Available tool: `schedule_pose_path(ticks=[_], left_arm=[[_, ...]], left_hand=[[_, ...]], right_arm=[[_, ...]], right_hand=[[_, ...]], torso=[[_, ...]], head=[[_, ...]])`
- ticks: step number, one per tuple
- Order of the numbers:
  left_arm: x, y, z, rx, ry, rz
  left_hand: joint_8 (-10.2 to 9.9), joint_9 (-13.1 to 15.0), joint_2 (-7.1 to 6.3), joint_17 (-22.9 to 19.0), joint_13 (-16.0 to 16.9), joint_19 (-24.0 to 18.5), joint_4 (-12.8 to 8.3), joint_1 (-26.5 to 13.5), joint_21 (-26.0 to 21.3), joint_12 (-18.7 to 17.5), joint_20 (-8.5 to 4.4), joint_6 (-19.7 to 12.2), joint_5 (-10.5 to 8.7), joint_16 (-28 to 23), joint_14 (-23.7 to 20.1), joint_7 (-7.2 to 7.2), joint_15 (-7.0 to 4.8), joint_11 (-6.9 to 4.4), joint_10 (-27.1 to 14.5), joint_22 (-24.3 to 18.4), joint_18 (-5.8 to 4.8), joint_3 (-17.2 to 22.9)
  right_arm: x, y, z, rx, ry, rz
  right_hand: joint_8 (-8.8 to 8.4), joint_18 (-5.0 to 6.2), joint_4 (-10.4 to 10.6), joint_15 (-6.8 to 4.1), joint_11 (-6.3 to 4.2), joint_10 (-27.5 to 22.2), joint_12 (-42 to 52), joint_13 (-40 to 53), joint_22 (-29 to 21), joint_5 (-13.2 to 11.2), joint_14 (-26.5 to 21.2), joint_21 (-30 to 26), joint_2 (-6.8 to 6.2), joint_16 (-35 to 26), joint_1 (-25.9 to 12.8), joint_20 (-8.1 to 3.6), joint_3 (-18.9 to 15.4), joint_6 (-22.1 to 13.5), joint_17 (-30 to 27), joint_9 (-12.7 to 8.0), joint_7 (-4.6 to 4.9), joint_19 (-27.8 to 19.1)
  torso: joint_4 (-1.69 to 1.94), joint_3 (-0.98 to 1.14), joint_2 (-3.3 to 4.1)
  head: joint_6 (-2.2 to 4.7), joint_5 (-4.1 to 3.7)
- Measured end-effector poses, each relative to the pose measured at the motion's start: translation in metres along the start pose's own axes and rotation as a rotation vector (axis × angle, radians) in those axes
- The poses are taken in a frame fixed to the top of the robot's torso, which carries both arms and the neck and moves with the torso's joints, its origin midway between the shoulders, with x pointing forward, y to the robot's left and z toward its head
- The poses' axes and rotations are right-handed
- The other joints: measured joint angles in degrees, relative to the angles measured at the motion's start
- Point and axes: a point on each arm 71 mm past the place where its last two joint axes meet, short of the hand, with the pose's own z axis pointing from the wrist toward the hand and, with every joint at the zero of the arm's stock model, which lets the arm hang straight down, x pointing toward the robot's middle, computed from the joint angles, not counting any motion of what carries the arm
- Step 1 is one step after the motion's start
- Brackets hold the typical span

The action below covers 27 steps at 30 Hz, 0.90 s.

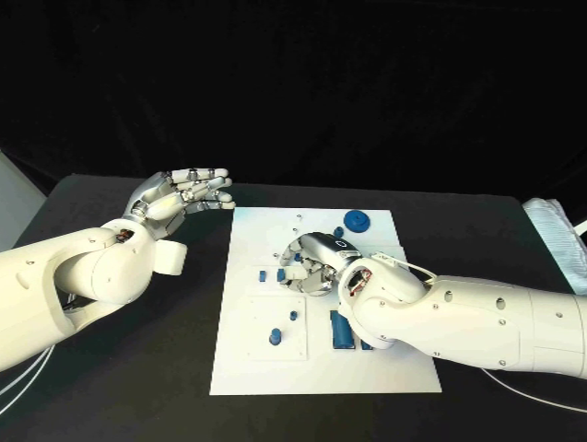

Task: Assemble the parts on the task board

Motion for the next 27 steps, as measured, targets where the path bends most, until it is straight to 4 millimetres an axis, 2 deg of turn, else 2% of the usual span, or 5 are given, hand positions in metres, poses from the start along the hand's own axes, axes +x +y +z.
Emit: schedule_pose_path(ticks=[3,20,27], left_arm=[[-0.0001,0.0,0.0,0.0,0.0,0.0],[-0.0003,0.0001,0.0001,-0.001,-0.001,0.0],[-0.0004,0.0002,-0.0001,-0.001,-0.001,0.001]], left_hand=[[0.0,0.0,0.0,0.0,0.0,0.0,0.0,0.0,0.0,0.0,0.0,0.0,0.0,0.0,0.0,0.0,0.0,0.0,0.0,0.0,0.0,0.0],[0.0,0.0,0.0,0.0,0.0,0.0,-0.2,0.0,0.4,0.0,0.0,0.0,0.0,0.3,0.0,0.0,0.0,0.0,0.0,0.2,0.0,0.2],[0.0,0.0,0.0,0.0,0.0,0.0,-0.2,0.0,0.4,0.0,0.0,0.0,0.0,0.3,0.0,0.0,0.0,0.0,0.0,0.2,0.0,0.2]], right_arm=[[0.0004,0.0008,0.0002,-0.001,0.0,-0.001],[0.0027,0.0026,0.0012,-0.002,0.004,0.006],[0.003,0.0024,0.0017,0.0,0.004,0.008]], right_hand=[[0.48,0.0,-0.2,0.0,0.0,0.0,0.2,0.0,0.0,-2.0,0.0,0.0,0.7,0.0,0.7,0.0,1.3,0.8,0.0,0.0,-0.35,0.0],[0.66,0.0,-0.3,0.0,0.0,0.0,0.4,0.0,0.0,-2.0,0.0,0.0,0.84,0.0,0.8,0.0,1.4,1.0,0.0,0.0,-0.38,0.0],[0.7,0.0,0.0,0.0,-0.21,0.2,0.4,0.0,0.0,-2.0,0.0,0.0,0.48,0.0,0.5,0.0,1.7,1.1,0.0,0.0,-0.45,0.0]], torso=[[0.01,0.03,-0.01],[0.01,0.0,-0.04],[0.0,0.01,-0.02]], head=[[0.0,0.0],[-0.15,0.07],[-0.21,0.11]])
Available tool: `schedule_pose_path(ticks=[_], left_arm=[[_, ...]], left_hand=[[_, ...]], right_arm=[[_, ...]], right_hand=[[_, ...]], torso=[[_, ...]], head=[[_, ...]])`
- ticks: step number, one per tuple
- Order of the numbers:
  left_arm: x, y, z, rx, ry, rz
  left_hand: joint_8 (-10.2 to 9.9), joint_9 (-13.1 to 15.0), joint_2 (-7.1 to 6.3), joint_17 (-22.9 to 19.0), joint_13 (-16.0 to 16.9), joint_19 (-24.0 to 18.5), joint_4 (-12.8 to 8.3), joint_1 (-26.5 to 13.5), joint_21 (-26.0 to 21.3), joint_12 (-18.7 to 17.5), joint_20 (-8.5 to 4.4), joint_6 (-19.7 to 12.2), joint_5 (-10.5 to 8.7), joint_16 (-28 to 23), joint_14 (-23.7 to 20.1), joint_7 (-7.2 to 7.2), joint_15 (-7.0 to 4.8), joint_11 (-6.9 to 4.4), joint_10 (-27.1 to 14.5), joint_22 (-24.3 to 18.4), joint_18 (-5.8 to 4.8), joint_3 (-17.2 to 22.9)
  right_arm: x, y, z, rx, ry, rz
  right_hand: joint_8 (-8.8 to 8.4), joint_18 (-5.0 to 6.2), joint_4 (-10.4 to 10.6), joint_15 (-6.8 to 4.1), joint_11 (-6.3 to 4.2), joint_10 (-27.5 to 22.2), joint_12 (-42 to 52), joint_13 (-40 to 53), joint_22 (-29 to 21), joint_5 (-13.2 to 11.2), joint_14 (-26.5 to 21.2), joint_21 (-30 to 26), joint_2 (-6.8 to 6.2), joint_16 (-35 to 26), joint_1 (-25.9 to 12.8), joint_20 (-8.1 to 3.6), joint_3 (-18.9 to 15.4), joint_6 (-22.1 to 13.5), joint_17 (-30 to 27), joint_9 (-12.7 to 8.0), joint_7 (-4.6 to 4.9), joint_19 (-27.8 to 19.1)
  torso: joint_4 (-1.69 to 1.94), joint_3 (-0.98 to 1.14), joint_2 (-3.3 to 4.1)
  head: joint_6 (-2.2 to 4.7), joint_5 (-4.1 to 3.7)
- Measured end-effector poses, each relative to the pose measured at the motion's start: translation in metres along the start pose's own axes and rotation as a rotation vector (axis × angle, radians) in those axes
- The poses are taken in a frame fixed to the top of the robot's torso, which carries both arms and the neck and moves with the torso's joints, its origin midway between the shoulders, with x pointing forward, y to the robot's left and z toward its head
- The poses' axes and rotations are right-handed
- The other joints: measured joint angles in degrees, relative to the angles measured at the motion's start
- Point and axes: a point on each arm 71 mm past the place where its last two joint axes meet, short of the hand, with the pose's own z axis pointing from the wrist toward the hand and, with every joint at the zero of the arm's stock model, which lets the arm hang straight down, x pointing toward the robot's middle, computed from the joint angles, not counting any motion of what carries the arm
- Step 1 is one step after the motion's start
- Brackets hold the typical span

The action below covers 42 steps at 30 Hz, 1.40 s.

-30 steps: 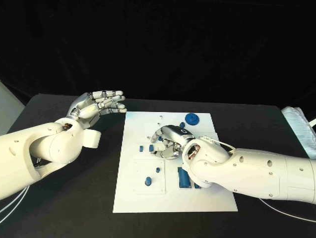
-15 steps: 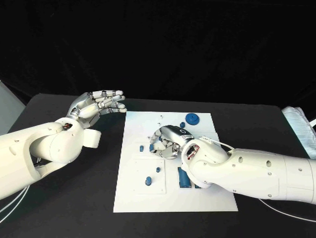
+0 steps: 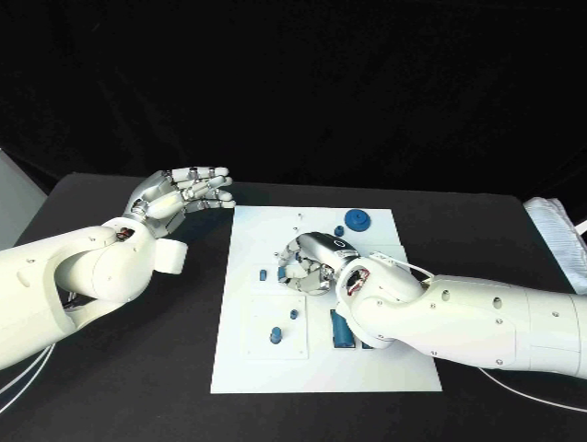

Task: Assemble the parts on the task board

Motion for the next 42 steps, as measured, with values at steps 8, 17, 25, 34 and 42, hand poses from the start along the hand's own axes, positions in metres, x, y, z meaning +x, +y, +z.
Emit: schedule_pose_path(ticks=[8,17,25,34,42], left_arm=[[0.0,0.0,0.0,-0.002,0.0,0.0],[0.0,0.0,0.0,-0.005,0.0,0.0],[0.0,0.001,0.0,-0.007,-0.001,0.0],[-0.001,0.001,0.0,-0.009,-0.004,0.002],[-0.002,0.002,0.001,-0.011,-0.005,0.002]], left_hand=[[0.0,0.0,0.0,0.0,0.0,-0.2,0.0,0.0,0.0,0.0,0.2,0.0,0.0,0.0,0.0,0.0,0.0,0.0,0.0,0.1,0.0,0.0],[0.0,0.0,0.0,0.0,0.0,-0.2,0.0,0.0,0.0,0.0,0.2,0.0,0.0,0.0,0.0,0.0,0.0,0.0,0.0,0.1,0.0,0.0],[0.0,0.0,0.0,0.0,0.0,-0.2,0.0,0.0,0.3,0.0,0.2,-0.2,0.0,0.0,-0.2,-0.21,0.2,0.0,0.0,0.1,0.0,0.0],[0.0,0.0,0.0,0.0,0.0,-0.2,0.0,0.0,0.3,0.0,0.2,-0.2,0.0,0.0,-0.2,-0.21,0.2,0.0,0.0,0.2,0.0,0.0],[0.0,0.0,0.0,0.0,0.0,-0.2,0.0,0.0,0.3,0.0,0.19,-0.2,0.0,0.0,-0.2,-0.2,0.2,0.0,0.0,0.2,0.0,0.0]], right_arm=[[0.0,0.0,0.0,0.0,-0.004,0.011],[0.0,0.0,-0.001,-0.005,-0.018,0.031],[0.001,-0.001,-0.001,-0.003,-0.026,0.04],[-0.006,0.0,-0.008,-0.002,-0.049,0.07],[-0.034,-0.004,-0.018,0.02,-0.086,0.113]], right_hand=[[2.32,-0.01,-1.1,-1.36,-1.56,0.0,1.1,0.0,0.0,0.8,-0.3,0.5,0.96,0.0,1.0,-0.95,3.9,3.4,0.0,0.1,-1.57,0.1],[4.0,0.0,-2.4,-2.17,-2.21,0.0,2.1,0.0,0.0,1.0,-0.1,0.9,1.63,0.0,0.6,-1.96,6.1,4.0,0.0,0.3,-2.17,0.0],[4.0,0.0,-2.5,-2.59,-2.61,0.0,2.1,0.0,0.0,1.0,-0.1,0.9,2.3,0.0,0.3,-2.07,6.7,4.0,0.0,0.3,-2.2,0.0],[4.0,0.0,-2.3,-2.59,-2.62,0.0,2.1,0.0,0.0,2.0,-0.1,0.9,2.48,0.0,-1.3,-2.07,7.1,3.7,0.0,0.3,-2.49,0.0],[4.0,0.0,-2.3,-2.59,-2.62,0.0,2.1,0.0,0.0,2.6,-0.1,0.9,2.4,0.0,-1.5,-2.07,7.1,3.7,0.0,0.3,-2.5,0.0]], torso=[[0.0,0.03,0.0],[-0.02,0.05,-0.01],[-0.03,0.04,-0.01],[-0.01,0.06,-0.02],[-0.07,0.1,-0.08]], head=[[-0.08,0.03],[-0.09,0.05],[-0.05,0.07],[0.1,-0.05],[0.24,-0.15]])
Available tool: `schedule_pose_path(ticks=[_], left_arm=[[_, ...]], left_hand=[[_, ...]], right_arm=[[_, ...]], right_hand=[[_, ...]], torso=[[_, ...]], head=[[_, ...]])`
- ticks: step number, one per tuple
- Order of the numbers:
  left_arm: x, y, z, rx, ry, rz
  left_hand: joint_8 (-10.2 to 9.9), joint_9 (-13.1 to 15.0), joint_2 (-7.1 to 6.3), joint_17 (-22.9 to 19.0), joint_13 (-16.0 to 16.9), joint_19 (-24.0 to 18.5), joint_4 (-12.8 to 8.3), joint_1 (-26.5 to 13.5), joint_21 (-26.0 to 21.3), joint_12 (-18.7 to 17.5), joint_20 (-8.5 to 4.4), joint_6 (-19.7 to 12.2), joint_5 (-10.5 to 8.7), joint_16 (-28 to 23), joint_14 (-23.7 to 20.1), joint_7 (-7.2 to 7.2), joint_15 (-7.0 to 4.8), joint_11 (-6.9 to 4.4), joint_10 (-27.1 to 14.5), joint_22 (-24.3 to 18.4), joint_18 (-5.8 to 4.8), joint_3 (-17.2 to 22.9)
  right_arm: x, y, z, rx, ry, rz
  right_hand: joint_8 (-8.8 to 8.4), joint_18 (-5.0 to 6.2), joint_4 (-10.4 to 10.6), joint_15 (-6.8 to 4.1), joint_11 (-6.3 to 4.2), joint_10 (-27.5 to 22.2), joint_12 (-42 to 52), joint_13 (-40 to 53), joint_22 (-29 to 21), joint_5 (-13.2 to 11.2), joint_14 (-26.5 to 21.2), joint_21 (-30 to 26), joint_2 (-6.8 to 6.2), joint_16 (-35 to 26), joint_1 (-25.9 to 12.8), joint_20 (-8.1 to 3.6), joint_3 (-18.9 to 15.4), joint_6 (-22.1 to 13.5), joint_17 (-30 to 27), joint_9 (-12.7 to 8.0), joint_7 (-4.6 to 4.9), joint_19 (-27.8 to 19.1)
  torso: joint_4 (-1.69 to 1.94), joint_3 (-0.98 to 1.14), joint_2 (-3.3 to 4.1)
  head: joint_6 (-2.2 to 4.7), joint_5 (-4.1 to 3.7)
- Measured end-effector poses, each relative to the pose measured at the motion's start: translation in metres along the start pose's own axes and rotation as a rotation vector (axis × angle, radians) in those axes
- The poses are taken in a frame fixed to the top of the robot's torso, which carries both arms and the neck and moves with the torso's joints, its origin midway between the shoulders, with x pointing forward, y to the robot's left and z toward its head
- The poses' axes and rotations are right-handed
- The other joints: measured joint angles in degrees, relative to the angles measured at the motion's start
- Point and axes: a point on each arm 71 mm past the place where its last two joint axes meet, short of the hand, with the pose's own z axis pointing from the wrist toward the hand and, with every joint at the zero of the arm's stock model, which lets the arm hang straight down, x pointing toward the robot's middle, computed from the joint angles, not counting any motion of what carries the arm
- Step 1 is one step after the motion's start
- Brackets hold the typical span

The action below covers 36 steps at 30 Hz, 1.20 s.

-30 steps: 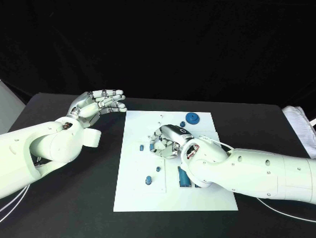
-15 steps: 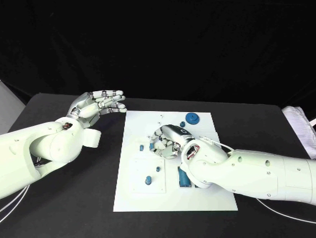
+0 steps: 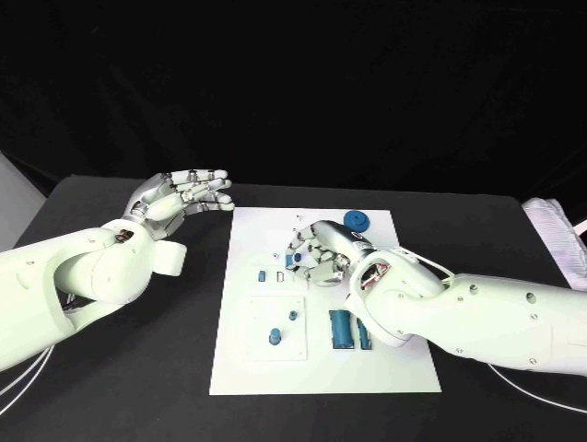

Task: Assemble the parts on the task board

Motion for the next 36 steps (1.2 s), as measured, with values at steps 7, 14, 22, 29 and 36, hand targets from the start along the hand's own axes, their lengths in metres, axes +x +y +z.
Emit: schedule_pose_path(ticks=[7,14,22,29,36], left_arm=[[-0.002,0.002,0.001,-0.004,-0.006,0.002],[-0.004,0.006,0.0,-0.011,-0.011,0.004],[-0.004,0.01,-0.001,-0.019,-0.013,0.002],[-0.004,0.012,-0.001,-0.021,-0.015,0.002],[-0.004,0.014,-0.001,-0.024,-0.015,0.001]], left_hand=[[0.0,0.0,0.0,0.0,0.0,-0.2,0.0,0.0,0.0,0.0,-0.2,-0.2,0.0,0.2,0.0,0.19,0.0,0.0,0.0,0.1,0.0,0.0],[0.0,0.0,0.0,0.0,0.0,-0.2,0.0,0.0,0.0,0.0,-0.2,-0.2,0.0,0.2,0.0,0.19,0.0,0.0,0.0,0.0,0.0,0.0],[0.0,0.0,0.0,0.0,0.0,-0.2,0.0,0.0,0.0,0.0,-0.2,-0.2,0.0,0.2,0.0,0.19,0.0,0.0,0.0,0.0,0.0,0.0],[0.0,0.0,0.0,0.0,0.0,-0.2,-0.2,0.0,0.0,0.0,-0.2,-0.2,0.0,0.2,0.0,0.19,0.0,0.0,0.0,0.1,0.0,0.2],[0.0,0.0,0.0,0.0,0.0,-0.2,-0.2,0.0,0.0,0.0,-0.2,-0.2,0.0,0.2,0.0,0.19,0.0,0.0,0.0,0.1,0.0,0.2]], right_arm=[[-0.042,-0.028,0.0,0.086,-0.067,0.006],[-0.078,-0.071,-0.01,0.194,-0.132,-0.006],[-0.102,-0.109,-0.019,0.267,-0.182,-0.039],[-0.113,-0.132,-0.024,0.29,-0.203,-0.073],[-0.11,-0.148,-0.026,0.3,-0.195,-0.099]], right_hand=[[0.0,0.0,-0.1,0.0,0.0,0.0,0.0,0.0,0.0,0.6,0.0,0.4,-0.3,0.0,-0.3,0.0,0.4,-0.1,0.0,0.0,-0.05,0.0],[0.0,0.0,-0.2,0.0,0.0,0.0,0.0,0.0,0.0,0.8,0.0,0.9,-0.58,0.0,-0.6,0.01,0.5,-0.1,0.0,0.0,-0.1,0.0],[0.0,0.0,-0.2,0.01,0.01,0.0,0.0,0.0,0.0,0.8,0.0,1.4,-0.61,0.0,-0.6,0.01,0.6,-0.2,0.0,0.0,-0.2,0.0],[0.0,0.01,-0.4,0.01,0.01,0.0,0.0,0.0,0.0,0.8,0.0,1.7,-0.69,0.0,-0.7,0.01,0.7,-0.2,0.0,0.0,-0.2,0.0],[0.0,0.0,-0.4,0.01,0.01,0.0,0.0,0.0,0.0,0.8,0.0,1.7,-0.7,0.0,-0.7,0.01,0.7,-0.2,0.0,0.0,-0.22,0.0]], torso=[[-0.26,0.16,-0.2],[-0.77,0.53,-0.48],[-1.33,1.05,-0.66],[-1.53,1.29,-0.7],[-1.44,1.44,-0.57]], head=[[0.44,-0.35],[0.71,-0.61],[1.33,-1.01],[1.6,-1.39],[1.81,-1.74]])
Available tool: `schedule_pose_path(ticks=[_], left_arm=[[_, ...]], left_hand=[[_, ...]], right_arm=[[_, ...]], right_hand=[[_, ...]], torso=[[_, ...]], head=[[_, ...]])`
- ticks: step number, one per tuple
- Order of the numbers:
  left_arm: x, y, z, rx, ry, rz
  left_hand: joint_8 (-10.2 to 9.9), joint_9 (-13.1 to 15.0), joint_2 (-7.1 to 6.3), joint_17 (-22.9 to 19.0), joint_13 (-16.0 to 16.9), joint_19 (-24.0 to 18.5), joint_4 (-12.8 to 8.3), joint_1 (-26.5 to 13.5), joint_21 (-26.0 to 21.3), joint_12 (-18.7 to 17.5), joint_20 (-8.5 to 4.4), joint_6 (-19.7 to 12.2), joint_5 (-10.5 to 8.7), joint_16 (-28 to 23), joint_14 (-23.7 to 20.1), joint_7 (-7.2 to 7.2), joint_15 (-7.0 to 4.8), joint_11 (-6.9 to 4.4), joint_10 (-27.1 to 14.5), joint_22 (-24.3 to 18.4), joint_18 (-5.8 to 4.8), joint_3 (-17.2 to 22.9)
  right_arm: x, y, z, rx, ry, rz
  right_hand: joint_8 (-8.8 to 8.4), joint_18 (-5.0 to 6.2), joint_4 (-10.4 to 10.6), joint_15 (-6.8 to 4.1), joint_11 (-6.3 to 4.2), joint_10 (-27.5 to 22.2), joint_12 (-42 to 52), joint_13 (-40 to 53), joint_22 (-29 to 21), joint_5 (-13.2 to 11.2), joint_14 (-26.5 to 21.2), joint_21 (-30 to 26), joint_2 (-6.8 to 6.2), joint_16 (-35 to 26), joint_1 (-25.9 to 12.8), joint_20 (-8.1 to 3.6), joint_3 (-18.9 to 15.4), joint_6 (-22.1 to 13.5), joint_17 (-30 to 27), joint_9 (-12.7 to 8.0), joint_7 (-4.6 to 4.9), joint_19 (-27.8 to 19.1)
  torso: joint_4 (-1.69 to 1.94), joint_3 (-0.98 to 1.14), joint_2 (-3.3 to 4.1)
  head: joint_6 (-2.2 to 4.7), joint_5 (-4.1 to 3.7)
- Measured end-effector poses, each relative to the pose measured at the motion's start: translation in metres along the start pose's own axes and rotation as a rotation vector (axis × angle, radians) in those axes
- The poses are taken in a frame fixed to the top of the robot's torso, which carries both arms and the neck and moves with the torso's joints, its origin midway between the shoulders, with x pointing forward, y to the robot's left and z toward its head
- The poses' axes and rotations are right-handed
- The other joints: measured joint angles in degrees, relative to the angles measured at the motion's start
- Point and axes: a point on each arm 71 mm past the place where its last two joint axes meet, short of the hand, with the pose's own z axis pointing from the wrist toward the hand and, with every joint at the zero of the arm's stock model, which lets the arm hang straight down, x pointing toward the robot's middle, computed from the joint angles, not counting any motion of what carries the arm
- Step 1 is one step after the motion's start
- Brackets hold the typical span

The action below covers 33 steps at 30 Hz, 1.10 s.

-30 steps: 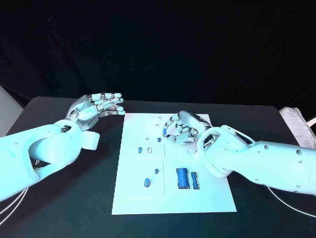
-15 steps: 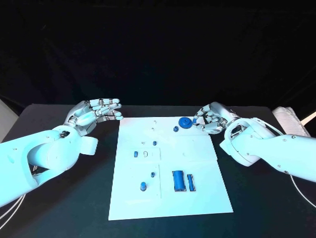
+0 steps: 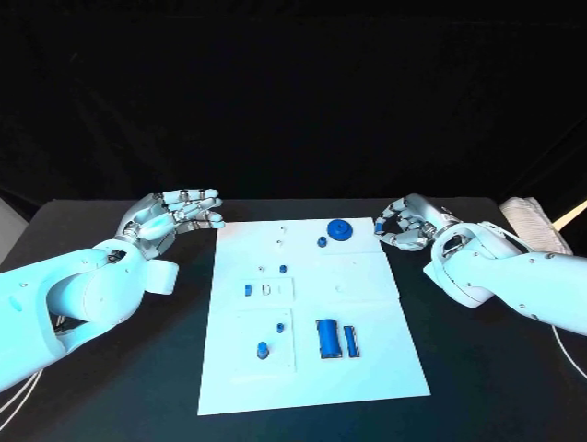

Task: Assemble the parts on the task board

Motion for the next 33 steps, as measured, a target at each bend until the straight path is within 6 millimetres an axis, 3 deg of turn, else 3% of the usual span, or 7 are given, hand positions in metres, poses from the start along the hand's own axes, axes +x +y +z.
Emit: schedule_pose_path(ticks=[16,33], left_arm=[[-0.001,0.001,0.0,-0.001,-0.001,0.001],[-0.003,0.001,-0.001,-0.003,-0.005,0.003]], left_hand=[[0.0,0.0,0.0,0.0,0.0,0.0,0.0,0.0,0.0,0.0,0.0,0.0,0.0,0.0,0.0,0.0,0.0,0.0,0.0,0.0,0.0,0.0],[0.0,-0.1,0.23,0.0,0.0,-0.2,0.0,-0.2,0.4,-0.3,0.2,-0.2,0.0,0.0,0.0,-0.2,0.0,0.21,-0.2,0.1,0.01,0.0]], right_arm=[[0.022,0.003,0.005,-0.061,0.02,-0.034],[0.031,-0.001,0.005,-0.095,0.026,-0.084]], right_hand=[[0.68,0.0,-0.5,0.0,0.0,0.0,0.0,0.0,0.0,0.3,0.0,0.0,-0.54,0.0,-0.5,0.0,0.5,-0.1,0.0,0.0,-0.11,0.0],[1.0,0.0,-1.0,0.0,0.0,0.0,0.0,0.0,0.0,0.3,0.0,0.3,-0.69,0.0,-0.7,0.0,1.0,-0.8,0.0,0.0,0.41,0.0]], torso=[[0.14,0.13,0.18],[0.09,0.08,0.13]], head=[[-0.15,-0.16],[-0.58,-0.03]])
